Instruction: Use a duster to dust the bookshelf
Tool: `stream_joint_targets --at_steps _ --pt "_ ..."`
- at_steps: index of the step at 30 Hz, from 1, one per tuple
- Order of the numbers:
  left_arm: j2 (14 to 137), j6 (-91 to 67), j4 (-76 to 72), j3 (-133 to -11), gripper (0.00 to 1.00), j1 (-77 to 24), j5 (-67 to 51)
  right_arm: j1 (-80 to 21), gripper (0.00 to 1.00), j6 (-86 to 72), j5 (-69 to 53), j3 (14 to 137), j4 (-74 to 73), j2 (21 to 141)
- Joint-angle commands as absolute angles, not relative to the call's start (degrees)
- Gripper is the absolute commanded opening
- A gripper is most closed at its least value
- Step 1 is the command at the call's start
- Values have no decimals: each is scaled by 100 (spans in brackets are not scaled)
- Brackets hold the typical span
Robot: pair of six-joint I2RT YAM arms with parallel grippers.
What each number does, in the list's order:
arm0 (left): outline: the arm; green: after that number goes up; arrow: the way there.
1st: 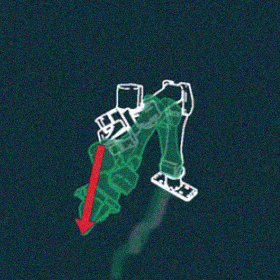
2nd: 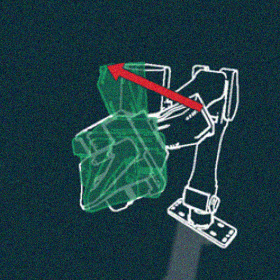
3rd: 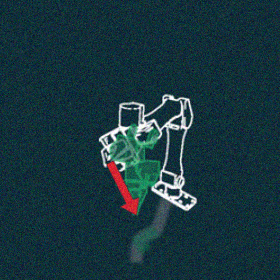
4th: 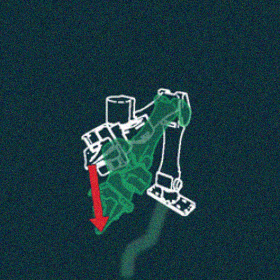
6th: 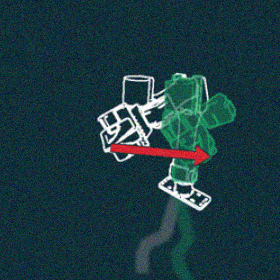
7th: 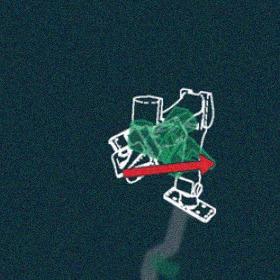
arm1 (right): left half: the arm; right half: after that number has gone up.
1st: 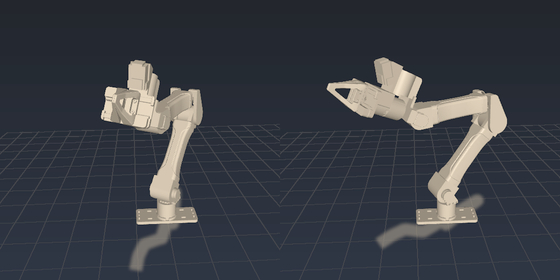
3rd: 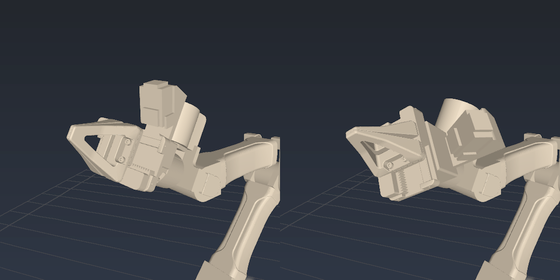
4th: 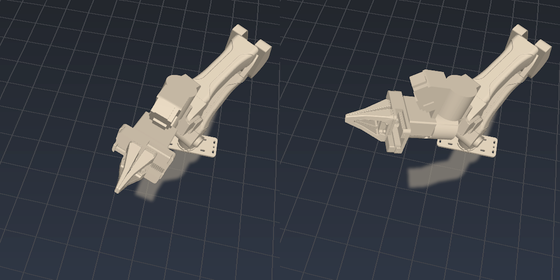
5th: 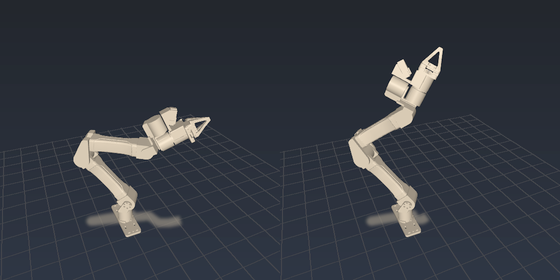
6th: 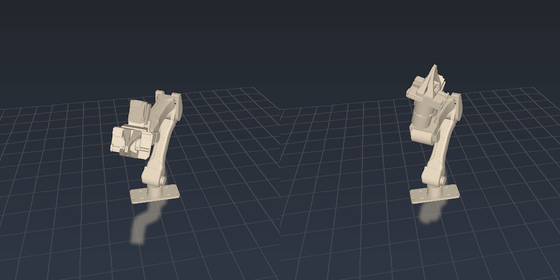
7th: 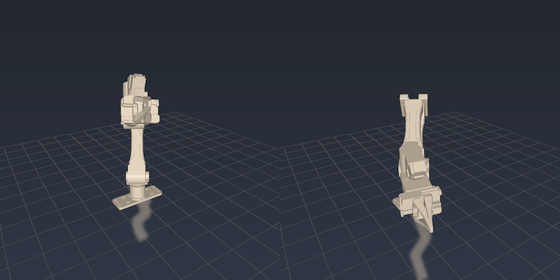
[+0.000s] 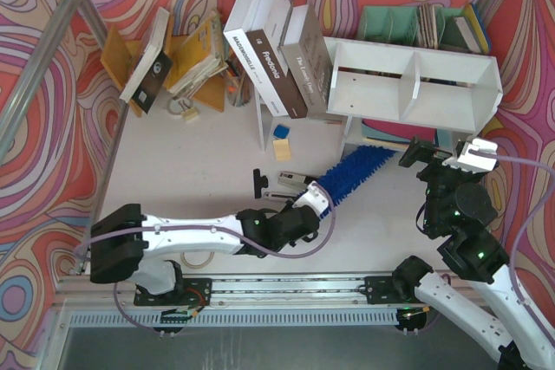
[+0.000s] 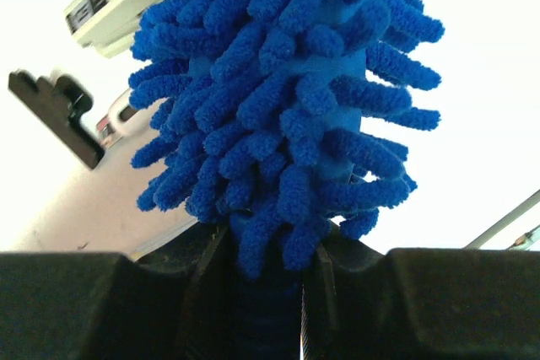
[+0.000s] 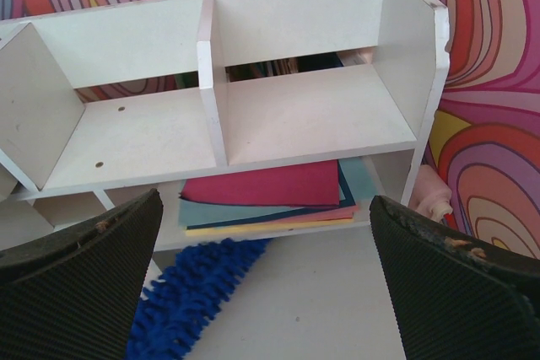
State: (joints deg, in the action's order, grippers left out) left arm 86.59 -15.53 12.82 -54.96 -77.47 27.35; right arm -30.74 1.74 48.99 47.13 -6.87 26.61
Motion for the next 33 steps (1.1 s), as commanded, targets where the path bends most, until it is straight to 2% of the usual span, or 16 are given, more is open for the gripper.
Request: stream_joint_targets --at_steps 1,10,13,24,33 --pt "7990 -2047 1204 -5144 0 -7647 3445 -3076 99 274 4919 4666 -475 2661" --pt "7318 -2688 1435 -4490 0 -7615 3610 -3076 99 284 4913 4658 -475 2656" --pt "7403 -2499 1230 -4531 0 -7610 3286 -3076 99 286 4889 4659 -472 2669" --pt "9046 -1571 766 -6010 0 -7604 2321 -3076 99 270 4888 4651 -497 2627" --pt "9994 -950 534 -7249 0 -7605 1994 -3078 99 283 4874 4641 -501 2624"
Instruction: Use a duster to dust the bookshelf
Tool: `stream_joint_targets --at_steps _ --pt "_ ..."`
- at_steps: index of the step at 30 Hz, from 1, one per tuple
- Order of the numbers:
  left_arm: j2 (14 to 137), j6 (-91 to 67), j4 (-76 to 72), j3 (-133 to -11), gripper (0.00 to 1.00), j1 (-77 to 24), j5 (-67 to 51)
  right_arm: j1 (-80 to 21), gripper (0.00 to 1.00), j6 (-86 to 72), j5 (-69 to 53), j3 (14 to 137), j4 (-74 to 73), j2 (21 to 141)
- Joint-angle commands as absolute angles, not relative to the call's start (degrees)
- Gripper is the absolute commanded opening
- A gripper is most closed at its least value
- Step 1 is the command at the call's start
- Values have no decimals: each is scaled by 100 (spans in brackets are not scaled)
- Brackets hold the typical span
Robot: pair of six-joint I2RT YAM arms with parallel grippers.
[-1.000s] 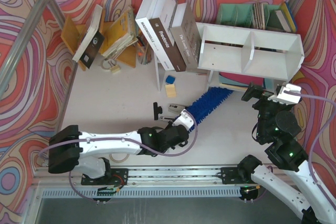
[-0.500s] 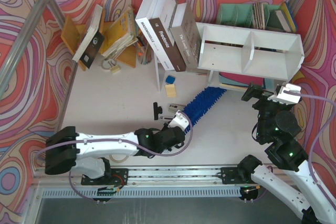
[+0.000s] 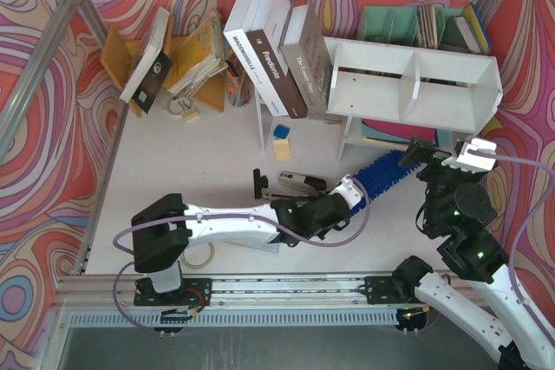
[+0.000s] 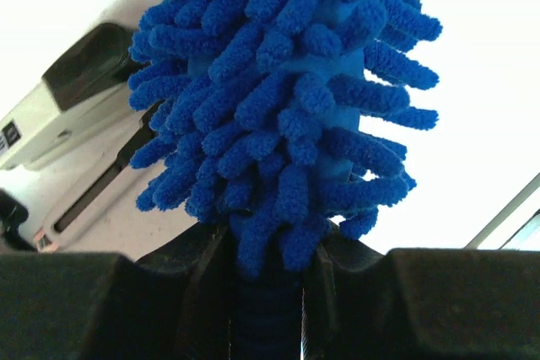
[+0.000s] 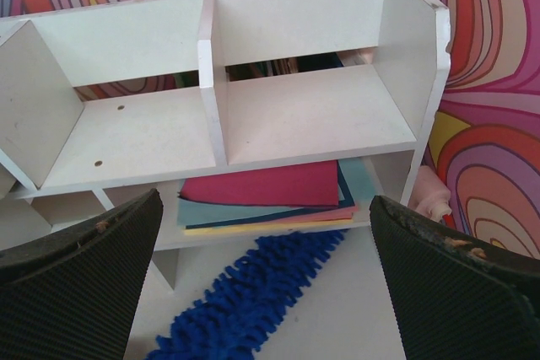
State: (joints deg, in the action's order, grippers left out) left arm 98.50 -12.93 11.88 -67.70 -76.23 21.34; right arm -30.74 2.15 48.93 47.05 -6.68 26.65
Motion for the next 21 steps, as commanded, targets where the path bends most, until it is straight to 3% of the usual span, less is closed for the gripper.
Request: stream_joint_targets --at_steps 1,21 --pt "10053 -922 538 -7346 0 -7608 1932 -3079 99 274 4877 4645 -501 2615" --pt "10771 -967 1423 -7437 0 -7604 1061 -3076 99 283 4825 4645 -483 2678"
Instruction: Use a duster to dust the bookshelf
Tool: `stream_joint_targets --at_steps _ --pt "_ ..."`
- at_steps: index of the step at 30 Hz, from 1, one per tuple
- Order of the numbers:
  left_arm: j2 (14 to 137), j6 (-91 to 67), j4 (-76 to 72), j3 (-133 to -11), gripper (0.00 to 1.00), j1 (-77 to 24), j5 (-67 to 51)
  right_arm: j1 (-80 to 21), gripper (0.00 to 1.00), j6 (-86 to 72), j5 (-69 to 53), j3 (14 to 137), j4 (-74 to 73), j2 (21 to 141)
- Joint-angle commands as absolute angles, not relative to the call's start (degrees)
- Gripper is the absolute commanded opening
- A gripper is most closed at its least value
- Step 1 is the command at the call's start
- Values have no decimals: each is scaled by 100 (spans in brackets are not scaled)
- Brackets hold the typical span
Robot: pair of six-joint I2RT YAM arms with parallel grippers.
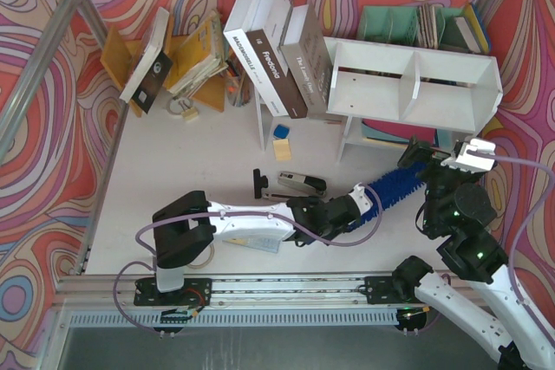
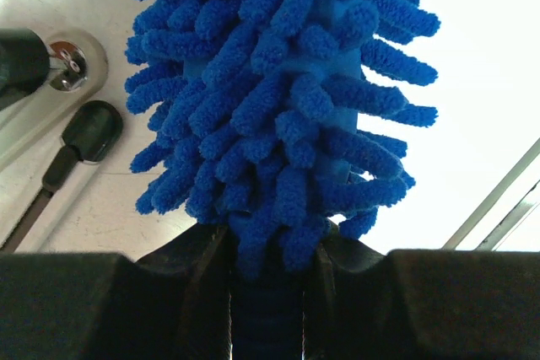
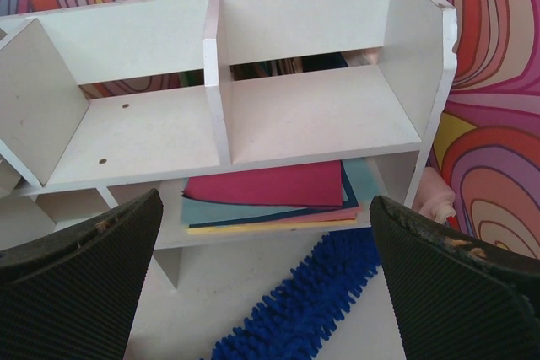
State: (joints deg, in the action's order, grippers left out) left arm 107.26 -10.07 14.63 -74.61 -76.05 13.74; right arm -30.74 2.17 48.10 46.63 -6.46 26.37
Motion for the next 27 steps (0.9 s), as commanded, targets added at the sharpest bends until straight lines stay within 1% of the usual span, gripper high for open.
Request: stream_joint_targets --at_steps 1,7,17,21,27 --pt "10776 -1003 1393 -7385 0 -7608 1060 -3076 99 288 4825 4643 -483 2676" --pt "10565 -1007 1187 -7268 0 -7605 1387 -3081 99 274 4843 4643 -497 2707" --pt "9664 -970 605 -6942 0 -7624 1599 -3078 99 276 4843 4634 -492 2681" --pt "9823 -1064 622 -6882 0 -7604 1463 -3077 99 274 4843 4640 -479 2696" --pt "10402 -1209 772 -6914 0 -7494 1307 -3076 99 288 4843 4632 -475 2707"
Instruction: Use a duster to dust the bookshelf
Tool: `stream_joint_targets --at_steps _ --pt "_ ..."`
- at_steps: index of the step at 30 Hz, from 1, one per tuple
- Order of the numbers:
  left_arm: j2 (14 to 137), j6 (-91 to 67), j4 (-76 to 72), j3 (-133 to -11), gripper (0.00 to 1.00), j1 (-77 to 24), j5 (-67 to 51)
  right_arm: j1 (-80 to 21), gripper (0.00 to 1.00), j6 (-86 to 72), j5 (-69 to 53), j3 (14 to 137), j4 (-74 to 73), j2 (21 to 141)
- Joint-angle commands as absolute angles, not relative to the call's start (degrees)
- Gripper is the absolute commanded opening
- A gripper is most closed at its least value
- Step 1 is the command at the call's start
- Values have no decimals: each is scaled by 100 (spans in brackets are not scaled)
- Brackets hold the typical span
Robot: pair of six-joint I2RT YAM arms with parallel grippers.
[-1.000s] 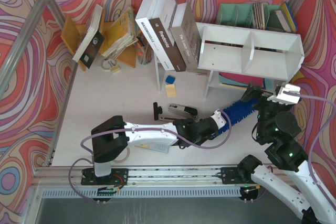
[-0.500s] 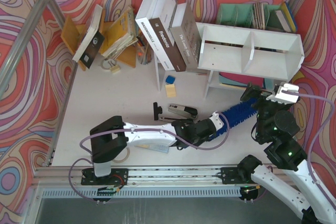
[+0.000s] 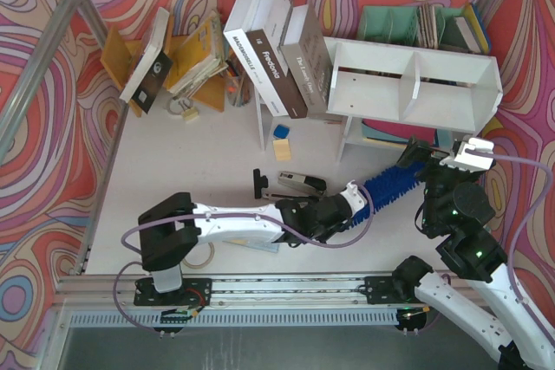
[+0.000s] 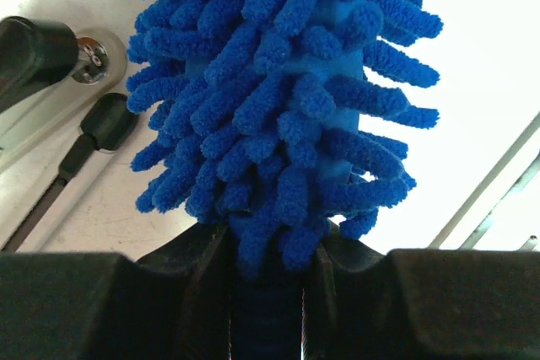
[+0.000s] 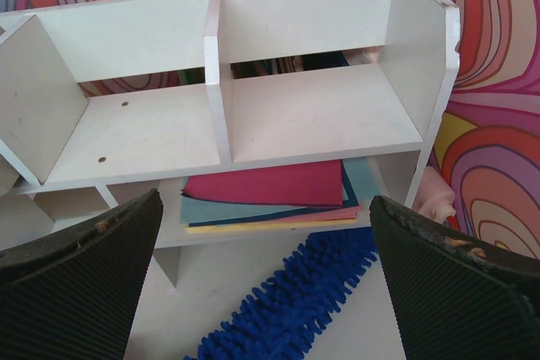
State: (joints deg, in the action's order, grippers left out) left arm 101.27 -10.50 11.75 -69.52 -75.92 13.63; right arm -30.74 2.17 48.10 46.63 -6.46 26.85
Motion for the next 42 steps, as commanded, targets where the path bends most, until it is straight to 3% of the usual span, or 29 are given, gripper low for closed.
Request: stream_joint_targets --at_steps 1,19,32,42 --pt "10474 -1227 801 -6947 0 -7478 1281 -3077 99 297 4843 4632 -475 2714" --pt "10222 -1012 439 -7235 0 -7321 1394 -3079 99 298 4825 4637 -475 2730" --pt "11226 -1041 931 -7936 0 -7267 1086 -3077 99 299 4823 4623 -482 2683" --pt "10957 -883 857 -8267 0 -7119 1320 -3076 99 294 4816 4616 -475 2660"
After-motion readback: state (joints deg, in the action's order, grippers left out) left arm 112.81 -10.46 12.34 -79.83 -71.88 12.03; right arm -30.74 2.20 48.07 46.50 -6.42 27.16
